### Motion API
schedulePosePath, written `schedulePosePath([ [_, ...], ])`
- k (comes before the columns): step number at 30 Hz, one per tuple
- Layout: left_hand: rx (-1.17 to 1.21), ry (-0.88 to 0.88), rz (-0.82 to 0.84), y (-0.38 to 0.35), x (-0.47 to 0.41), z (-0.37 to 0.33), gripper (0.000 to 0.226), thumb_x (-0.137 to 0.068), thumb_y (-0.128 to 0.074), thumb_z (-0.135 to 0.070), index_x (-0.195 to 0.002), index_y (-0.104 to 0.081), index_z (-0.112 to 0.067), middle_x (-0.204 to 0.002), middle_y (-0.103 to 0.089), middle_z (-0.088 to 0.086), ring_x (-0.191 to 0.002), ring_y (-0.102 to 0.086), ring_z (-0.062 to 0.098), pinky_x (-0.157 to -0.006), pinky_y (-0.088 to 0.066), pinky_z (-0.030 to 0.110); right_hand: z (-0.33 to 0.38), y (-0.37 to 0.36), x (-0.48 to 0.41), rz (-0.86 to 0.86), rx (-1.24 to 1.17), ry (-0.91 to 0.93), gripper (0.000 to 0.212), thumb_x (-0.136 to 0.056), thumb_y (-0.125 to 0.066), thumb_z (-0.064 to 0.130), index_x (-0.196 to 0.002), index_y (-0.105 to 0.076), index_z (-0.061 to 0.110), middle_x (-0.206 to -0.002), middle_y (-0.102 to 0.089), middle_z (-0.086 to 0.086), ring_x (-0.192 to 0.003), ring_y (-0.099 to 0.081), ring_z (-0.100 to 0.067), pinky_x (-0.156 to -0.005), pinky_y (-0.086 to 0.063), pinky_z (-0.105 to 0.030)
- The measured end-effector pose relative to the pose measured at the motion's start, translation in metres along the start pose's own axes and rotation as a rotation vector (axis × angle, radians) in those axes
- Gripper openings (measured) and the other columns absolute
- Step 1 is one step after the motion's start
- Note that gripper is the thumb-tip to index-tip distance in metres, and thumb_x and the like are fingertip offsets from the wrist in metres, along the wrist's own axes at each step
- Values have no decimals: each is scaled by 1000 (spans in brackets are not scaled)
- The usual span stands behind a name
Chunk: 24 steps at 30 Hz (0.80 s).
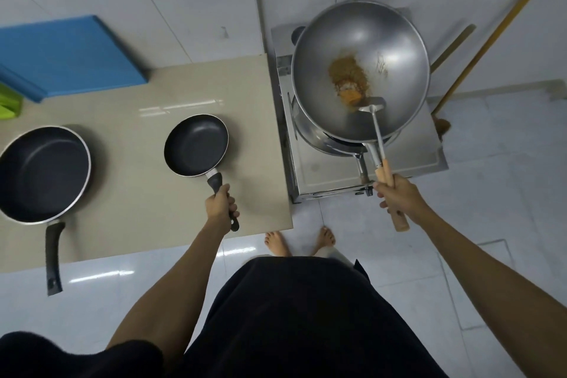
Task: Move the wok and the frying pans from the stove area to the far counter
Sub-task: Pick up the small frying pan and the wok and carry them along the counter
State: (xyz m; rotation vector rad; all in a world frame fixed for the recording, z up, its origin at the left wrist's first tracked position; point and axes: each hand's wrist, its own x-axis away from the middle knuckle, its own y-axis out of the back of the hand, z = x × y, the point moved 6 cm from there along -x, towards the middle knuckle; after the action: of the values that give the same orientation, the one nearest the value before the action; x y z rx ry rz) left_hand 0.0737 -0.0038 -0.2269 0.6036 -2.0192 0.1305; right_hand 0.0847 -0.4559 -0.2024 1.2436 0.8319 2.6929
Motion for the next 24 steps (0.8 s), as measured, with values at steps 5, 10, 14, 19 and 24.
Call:
schedulePosePath([
  [5,-92,-175,16,-11,15,-10,29,-97,-56,-23,-73,-40,-17,-56,-33,0,-38,-29,10,-38,-29,22,-1,0,3,-34,-26,4,30,-96,-70,34,-117,-60,15,-93,-70,-4,-79,-73,-28,-58,-50,-29],
  [10,-220,-354,134,-30,34,-39,31,-100,-57,-25,-74,-43,-15,-47,-39,-5,-37,-33,10,-37,-33,22,-3,-1,4,7,-49,-15,24,-95,-70,24,-114,-58,16,-95,-72,-11,-74,-71,-27,-56,-53,-31],
  [14,-309,-456,213,-49,52,-53,32,-99,-59,-26,-76,-42,-12,-50,-39,-2,-37,-33,13,-37,-33,23,-11,-2,3,121,-192,-122,18,-94,-67,17,-108,-64,6,-79,-67,-10,-64,-62,-23,-59,-52,-34],
  [19,-399,-502,258,-65,78,-53,30,-100,-59,-28,-79,-46,-10,-54,-42,0,-39,-36,13,-38,-36,24,-17,-8,3,284,-381,-197,27,-95,-66,27,-103,-66,1,-79,-68,-13,-62,-69,-30,-59,-60,-38],
  [24,-417,-506,234,-56,94,-53,31,-97,-61,-30,-77,-47,-11,-51,-43,-2,-38,-36,13,-37,-34,24,-19,-13,2,353,-399,-183,23,-96,-64,29,-93,-59,7,-63,-63,-6,-47,-60,-23,-47,-51,-31],
])
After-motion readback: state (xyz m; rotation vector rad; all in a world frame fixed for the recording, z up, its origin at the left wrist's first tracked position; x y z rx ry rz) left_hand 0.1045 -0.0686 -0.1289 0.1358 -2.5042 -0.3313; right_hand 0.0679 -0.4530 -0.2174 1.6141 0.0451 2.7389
